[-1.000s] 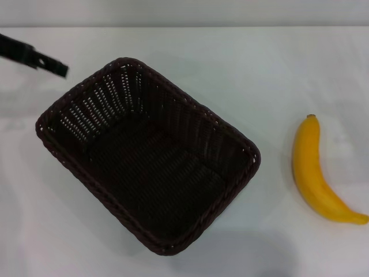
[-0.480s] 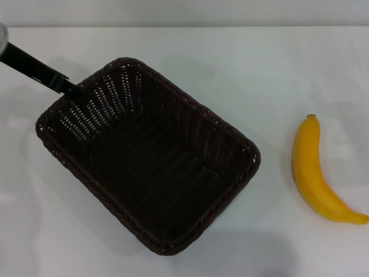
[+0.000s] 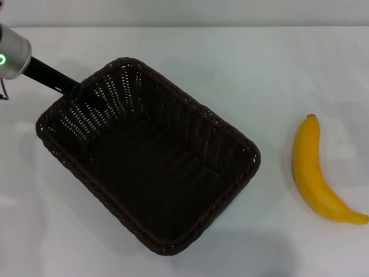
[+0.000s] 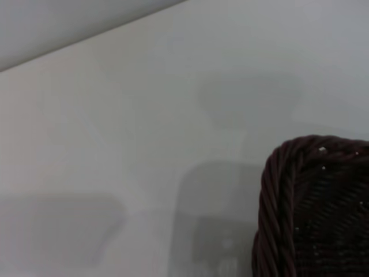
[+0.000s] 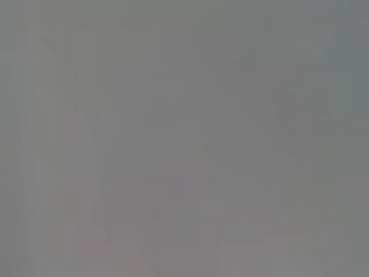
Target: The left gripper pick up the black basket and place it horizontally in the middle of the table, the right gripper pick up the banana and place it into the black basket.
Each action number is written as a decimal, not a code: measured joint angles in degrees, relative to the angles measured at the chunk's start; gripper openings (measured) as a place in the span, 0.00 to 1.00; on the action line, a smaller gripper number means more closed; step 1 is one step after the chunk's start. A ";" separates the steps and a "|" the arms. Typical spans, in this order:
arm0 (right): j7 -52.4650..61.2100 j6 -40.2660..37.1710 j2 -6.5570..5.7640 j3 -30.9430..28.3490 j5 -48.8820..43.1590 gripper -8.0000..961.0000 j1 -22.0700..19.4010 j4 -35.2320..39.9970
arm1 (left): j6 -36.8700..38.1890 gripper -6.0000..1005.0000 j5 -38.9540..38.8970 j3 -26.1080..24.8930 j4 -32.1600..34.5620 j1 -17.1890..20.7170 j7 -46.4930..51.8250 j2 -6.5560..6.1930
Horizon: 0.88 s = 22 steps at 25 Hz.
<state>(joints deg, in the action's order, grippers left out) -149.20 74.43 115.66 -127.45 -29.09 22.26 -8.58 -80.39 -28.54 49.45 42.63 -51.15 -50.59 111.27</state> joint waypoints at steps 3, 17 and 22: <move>0.16 0.11 0.01 -0.05 0.00 0.88 -0.27 0.09 | -0.10 0.78 -0.02 0.02 -0.49 0.00 -0.42 0.10; 0.23 0.14 0.18 0.10 -0.33 0.88 -0.43 0.40 | -1.94 0.22 -3.89 -0.48 -0.53 1.72 -1.05 -0.60; 0.23 0.19 0.18 0.11 -0.44 0.88 -0.65 0.50 | -4.49 0.20 -9.25 -0.59 -0.14 3.51 -1.23 -2.36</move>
<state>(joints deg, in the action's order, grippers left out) -148.97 74.62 115.84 -127.35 -29.53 21.61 -8.08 -84.89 -37.79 48.86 42.49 -47.64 -51.82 108.91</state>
